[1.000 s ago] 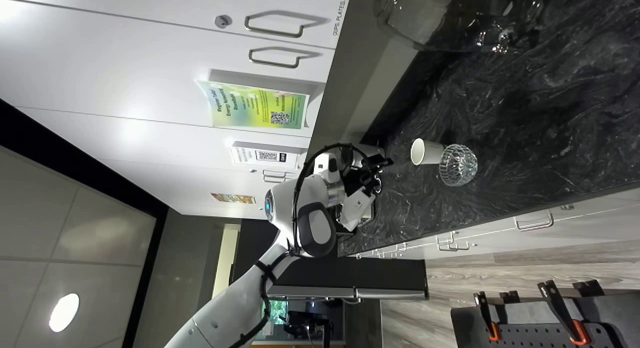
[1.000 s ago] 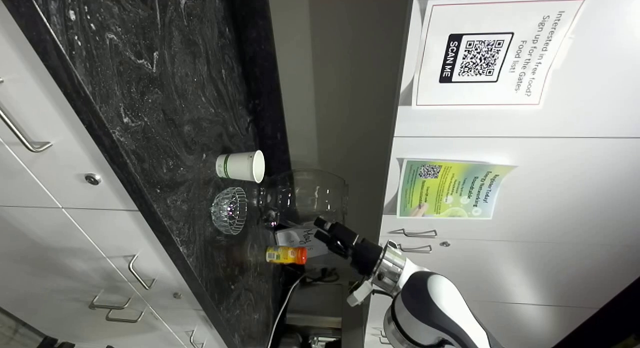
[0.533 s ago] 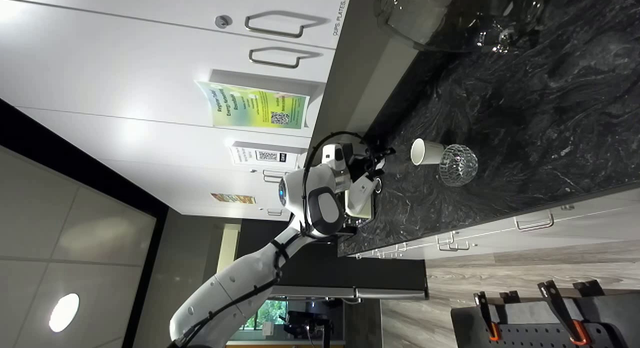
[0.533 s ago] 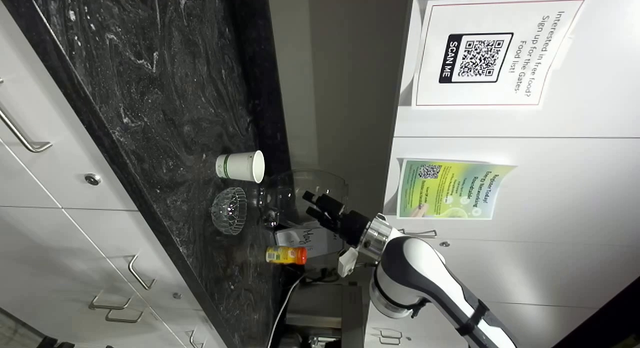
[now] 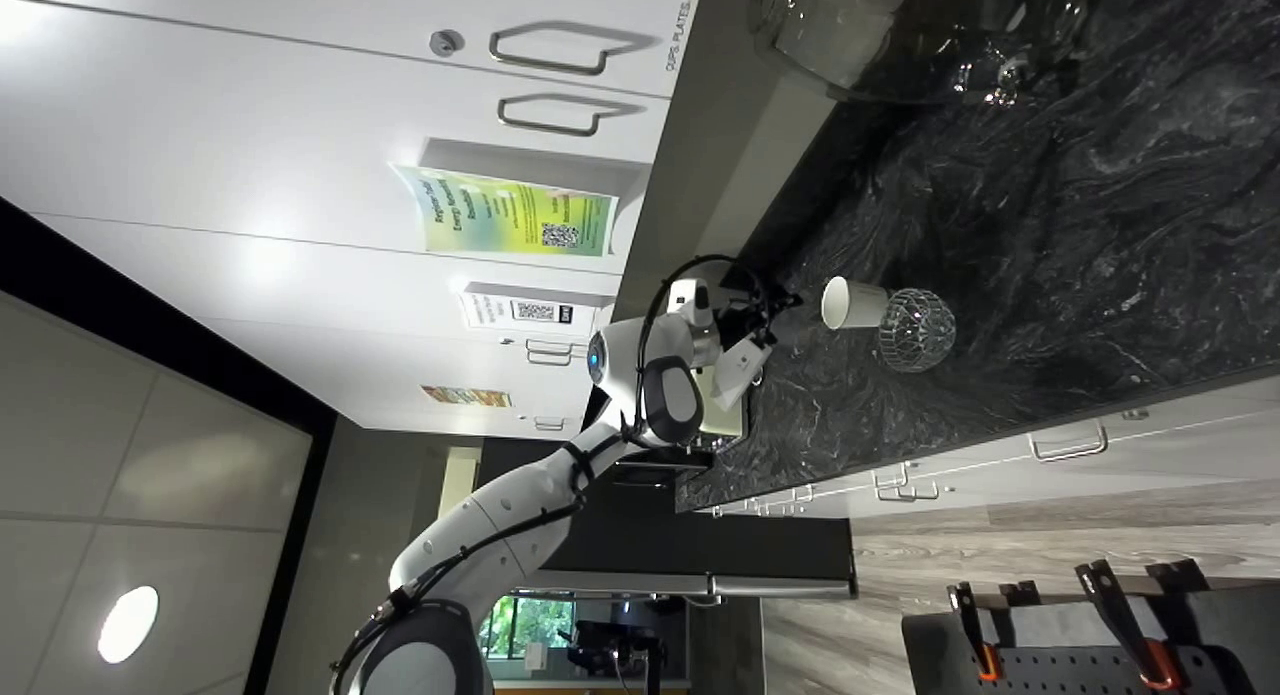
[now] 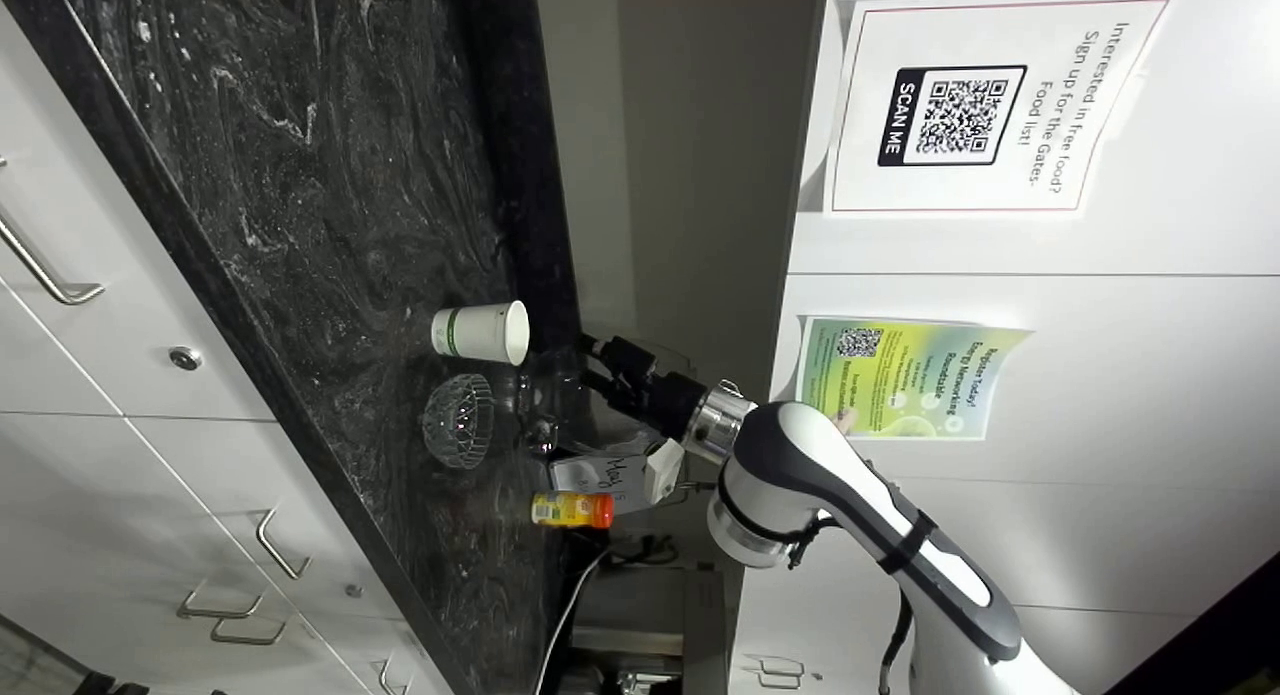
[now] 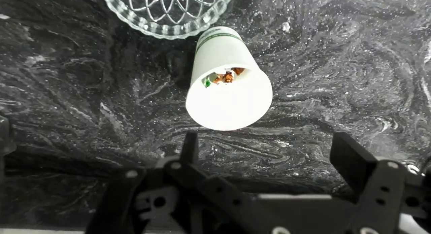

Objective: Pour the things in the cup into the glass bowl

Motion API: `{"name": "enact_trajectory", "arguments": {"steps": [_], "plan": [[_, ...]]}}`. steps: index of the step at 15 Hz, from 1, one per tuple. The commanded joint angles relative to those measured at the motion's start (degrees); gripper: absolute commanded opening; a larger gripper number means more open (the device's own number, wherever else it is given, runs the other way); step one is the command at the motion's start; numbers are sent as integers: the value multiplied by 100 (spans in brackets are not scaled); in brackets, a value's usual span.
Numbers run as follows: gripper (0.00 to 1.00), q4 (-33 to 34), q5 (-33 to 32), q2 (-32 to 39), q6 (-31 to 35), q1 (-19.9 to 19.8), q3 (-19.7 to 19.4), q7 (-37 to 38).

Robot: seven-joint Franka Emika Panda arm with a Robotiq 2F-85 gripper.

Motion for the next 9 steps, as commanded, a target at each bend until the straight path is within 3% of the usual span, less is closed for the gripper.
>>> {"name": "enact_trajectory", "arguments": {"steps": [1,9], "plan": [[100,410,252,447,-61,24,147,-90],[100,407,91,715,-1,45,187,11]]}}
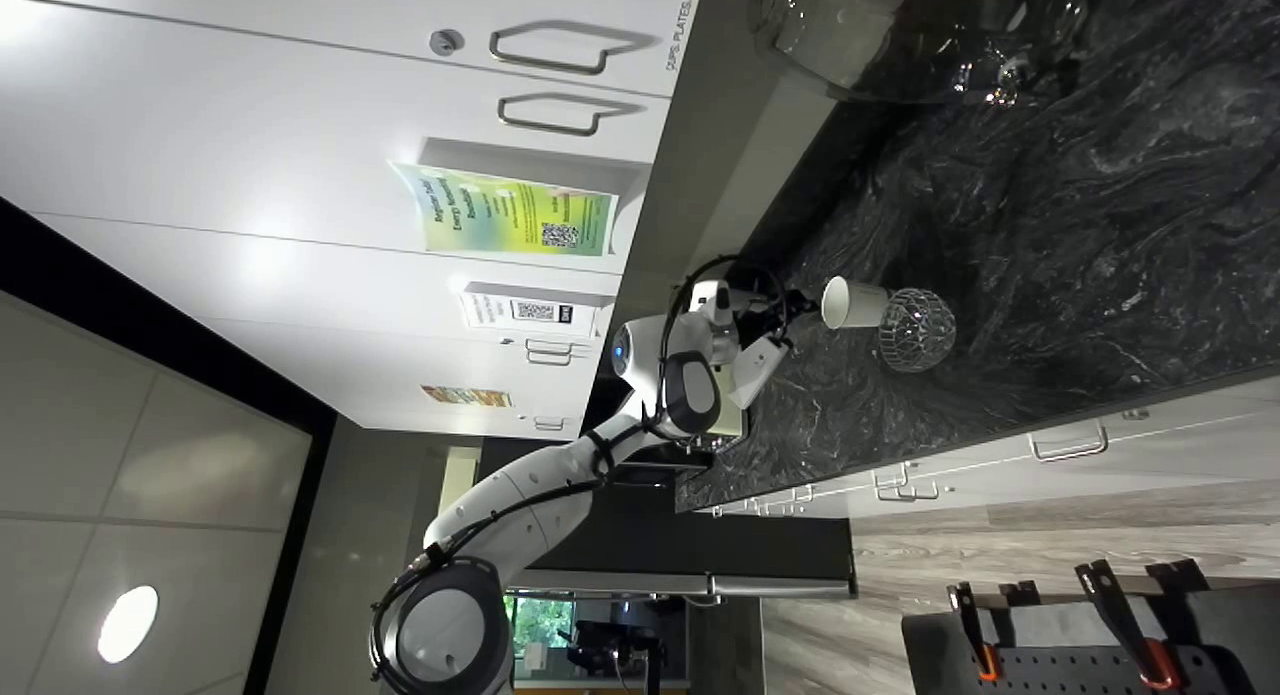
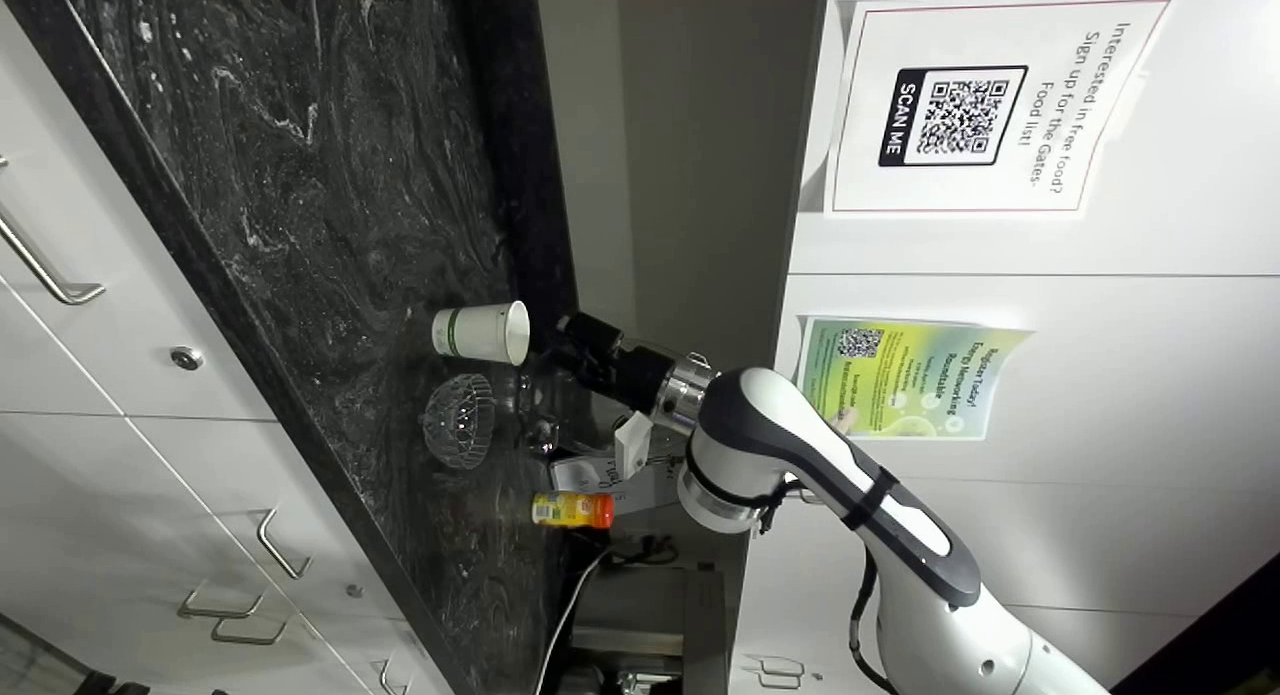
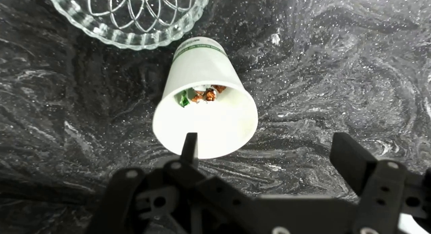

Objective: Pour the things in the cup into the glass bowl

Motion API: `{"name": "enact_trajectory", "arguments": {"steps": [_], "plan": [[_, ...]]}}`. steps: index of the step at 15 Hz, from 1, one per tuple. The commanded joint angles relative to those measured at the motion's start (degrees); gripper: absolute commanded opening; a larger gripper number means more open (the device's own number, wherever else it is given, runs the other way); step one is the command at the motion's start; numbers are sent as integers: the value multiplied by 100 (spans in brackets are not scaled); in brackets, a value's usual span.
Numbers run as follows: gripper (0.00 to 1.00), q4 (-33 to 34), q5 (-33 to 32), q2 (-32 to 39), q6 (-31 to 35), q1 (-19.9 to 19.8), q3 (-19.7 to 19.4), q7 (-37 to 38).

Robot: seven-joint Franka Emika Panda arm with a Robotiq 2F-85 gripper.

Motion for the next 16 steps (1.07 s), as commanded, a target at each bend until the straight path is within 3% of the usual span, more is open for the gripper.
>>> {"name": "enact_trajectory", "arguments": {"steps": [1,2,3,10,16], "plan": [[100,6,0,0,0,0,0,0],[100,11,0,0,0,0,0,0],[100,30,-453,17,65,-563,560,391],[100,293,-1765,289,52,-747,851,1798],[100,583,-1921,576,-63,-886,991,2011]]}}
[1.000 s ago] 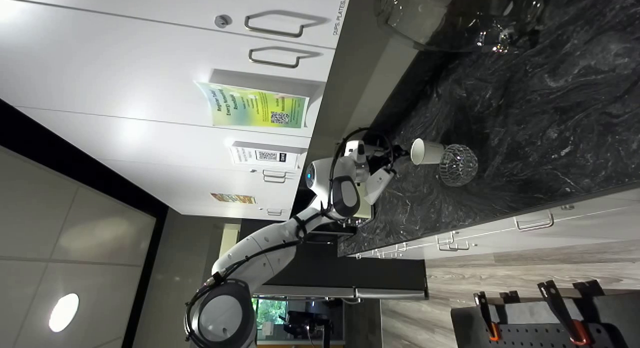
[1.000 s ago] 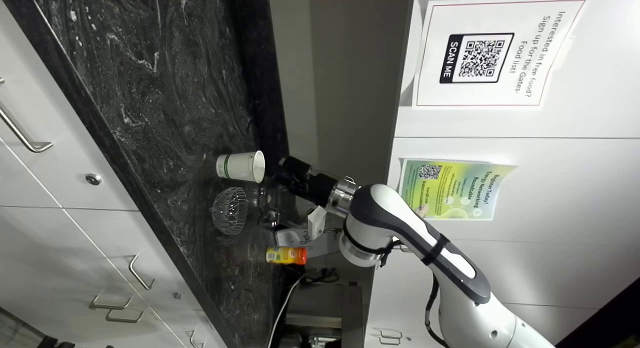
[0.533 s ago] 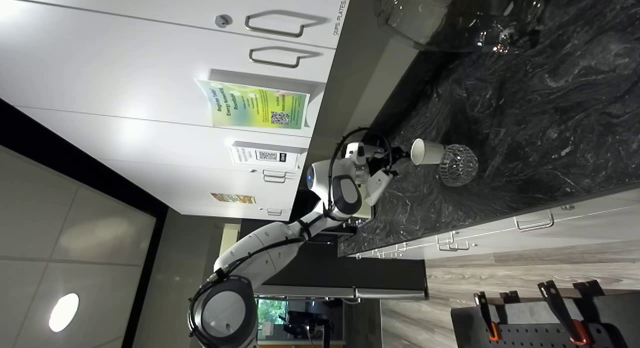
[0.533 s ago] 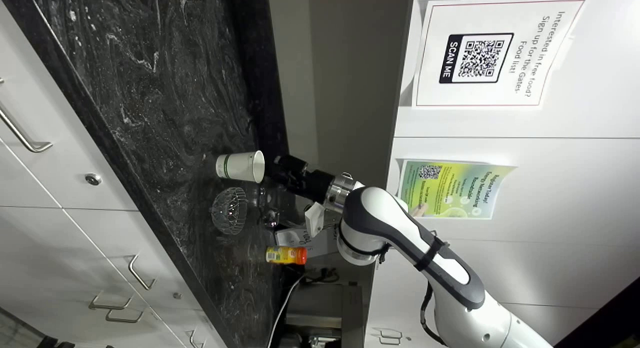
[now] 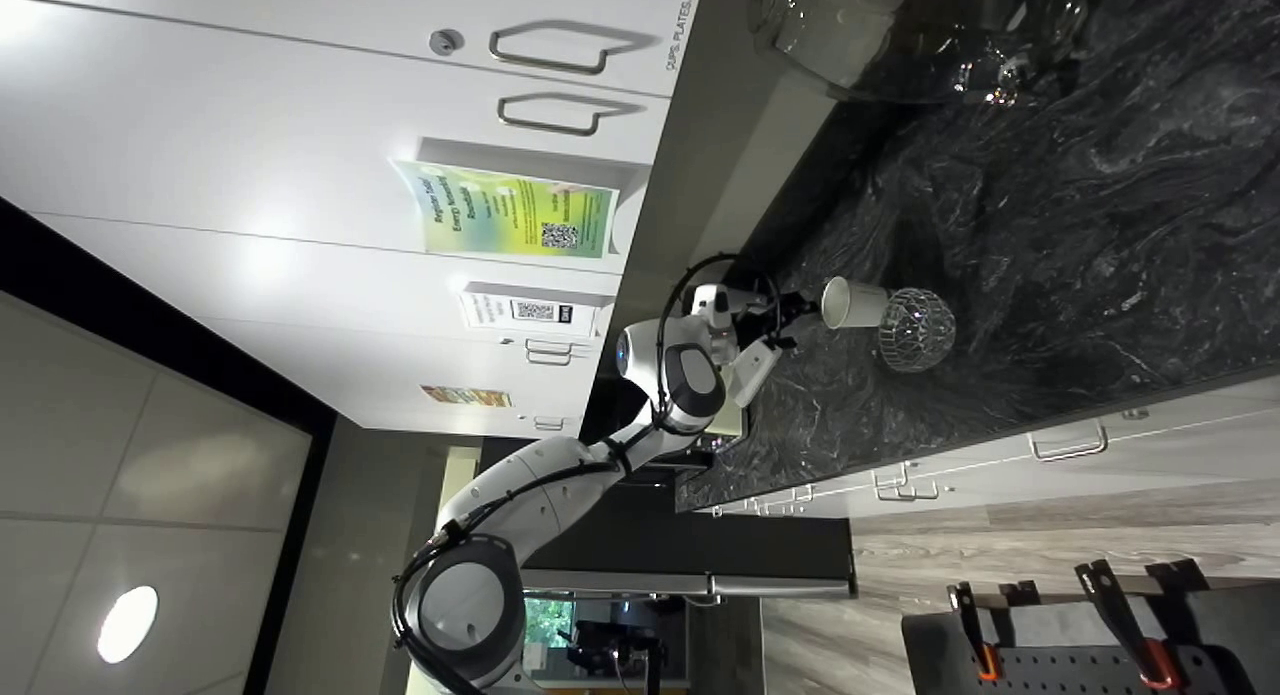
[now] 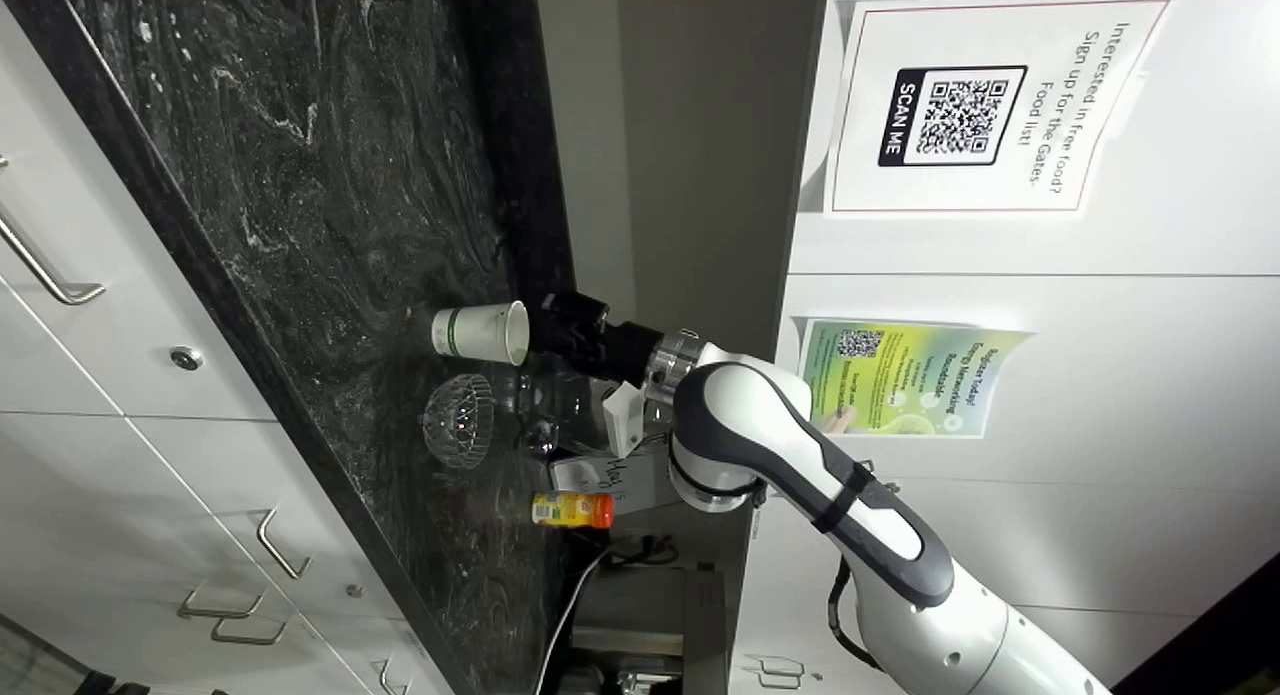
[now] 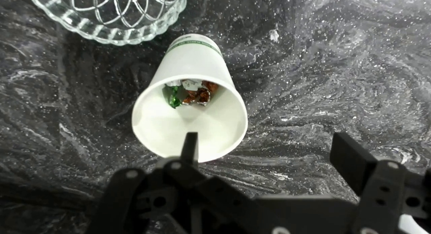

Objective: Pour the things in the cup into the glass bowl

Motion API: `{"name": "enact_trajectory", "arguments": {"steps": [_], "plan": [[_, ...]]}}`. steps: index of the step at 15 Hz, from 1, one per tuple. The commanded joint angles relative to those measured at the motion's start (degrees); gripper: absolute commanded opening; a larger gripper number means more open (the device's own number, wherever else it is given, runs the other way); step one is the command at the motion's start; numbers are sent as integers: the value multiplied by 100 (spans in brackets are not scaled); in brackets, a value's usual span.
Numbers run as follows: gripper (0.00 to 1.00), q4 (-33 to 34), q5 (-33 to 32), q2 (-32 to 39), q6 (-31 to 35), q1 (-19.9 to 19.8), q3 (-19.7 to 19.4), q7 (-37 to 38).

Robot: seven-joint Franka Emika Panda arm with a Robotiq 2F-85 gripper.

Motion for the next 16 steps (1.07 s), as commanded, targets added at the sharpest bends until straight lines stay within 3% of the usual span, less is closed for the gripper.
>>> {"name": "enact_trajectory", "arguments": {"steps": [1,10,11,12,16], "plan": [[100,303,-129,271,-99,-193,163,183],[100,739,-251,834,-162,-242,207,230],[75,789,-285,888,-152,-232,201,235],[72,826,-328,929,-154,-219,191,243],[42,962,-395,1060,-187,-220,197,244]]}}
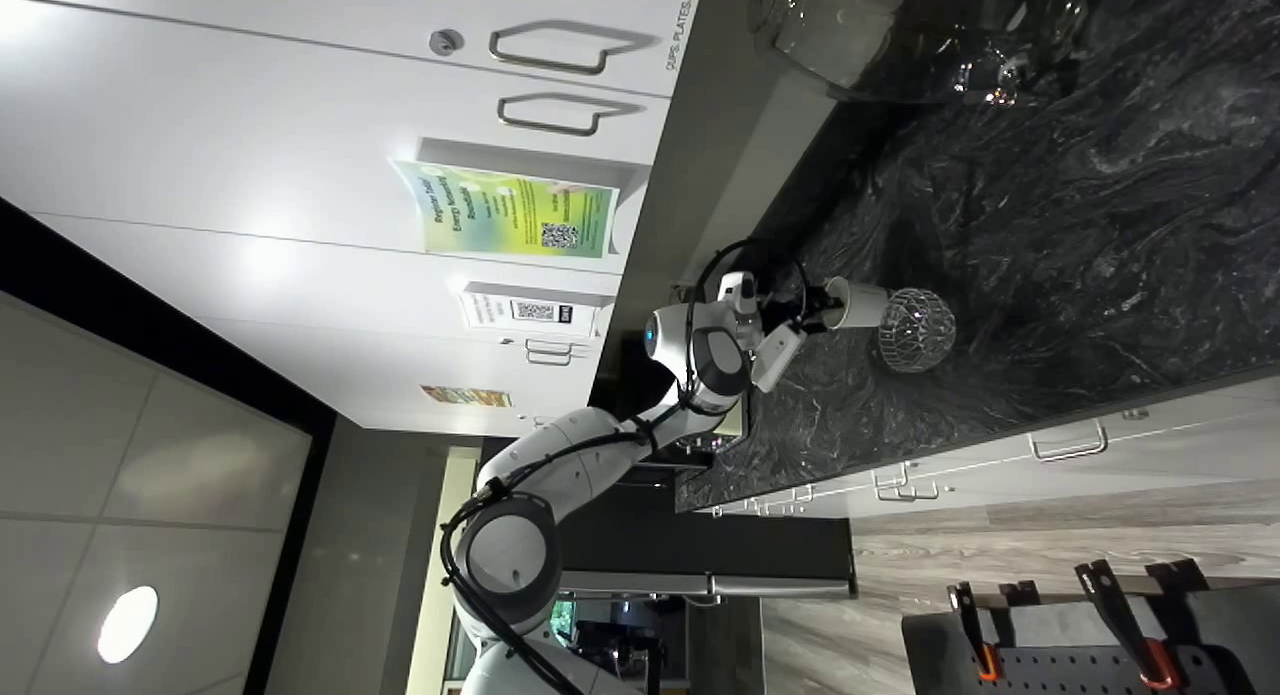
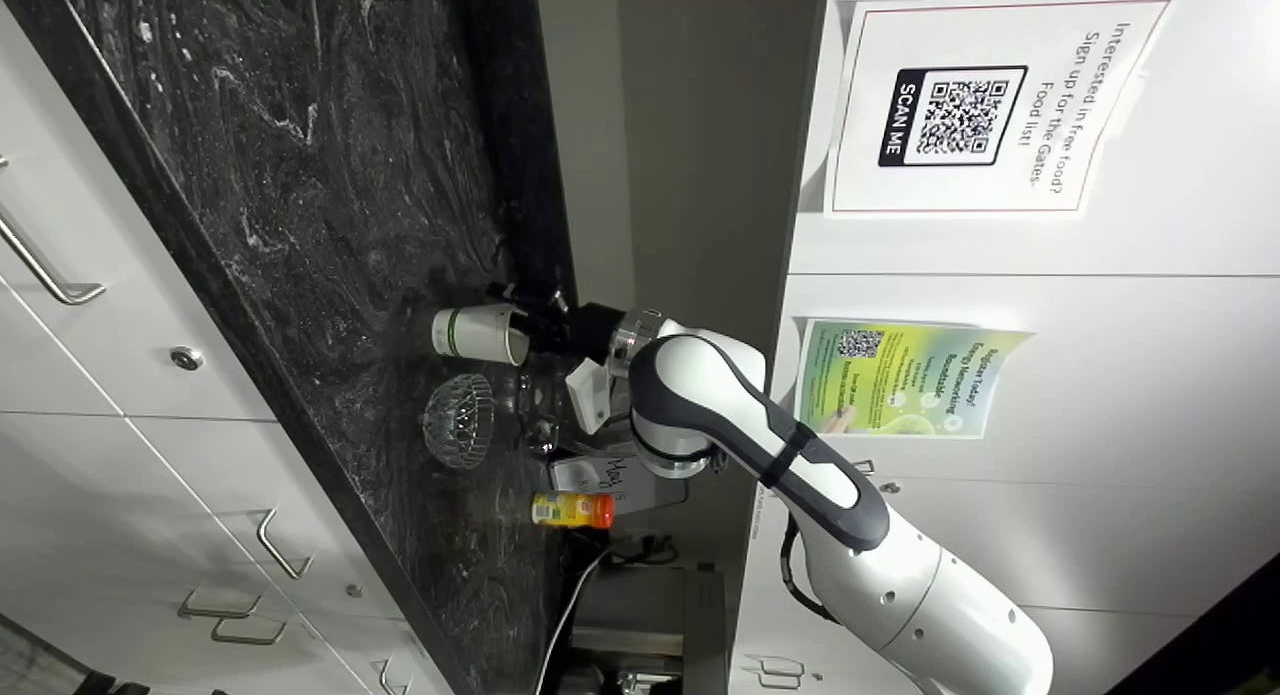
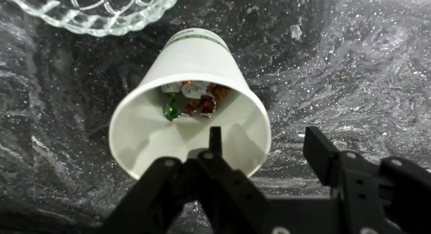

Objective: Pour the things in the cup into the glass bowl

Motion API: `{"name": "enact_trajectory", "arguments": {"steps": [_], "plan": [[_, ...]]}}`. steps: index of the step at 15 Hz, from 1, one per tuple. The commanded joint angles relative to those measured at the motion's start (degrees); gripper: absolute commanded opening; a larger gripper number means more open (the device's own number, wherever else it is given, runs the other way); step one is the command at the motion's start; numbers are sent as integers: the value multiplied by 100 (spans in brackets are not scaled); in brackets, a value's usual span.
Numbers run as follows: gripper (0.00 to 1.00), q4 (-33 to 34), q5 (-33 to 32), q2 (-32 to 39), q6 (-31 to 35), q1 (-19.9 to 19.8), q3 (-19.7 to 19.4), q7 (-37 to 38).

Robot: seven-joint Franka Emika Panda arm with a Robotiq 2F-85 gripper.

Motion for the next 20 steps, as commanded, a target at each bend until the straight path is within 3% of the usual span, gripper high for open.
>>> {"name": "enact_trajectory", "arguments": {"steps": [1,5,6,11,20], "plan": [[34,253,-188,133,-181,-34,55,236],[3,304,-187,172,-217,-34,72,226],[0,286,-200,147,-241,-16,63,243],[0,100,-104,-113,-273,-90,173,199],[1,-697,1388,-933,-14,-962,1304,-360]]}}
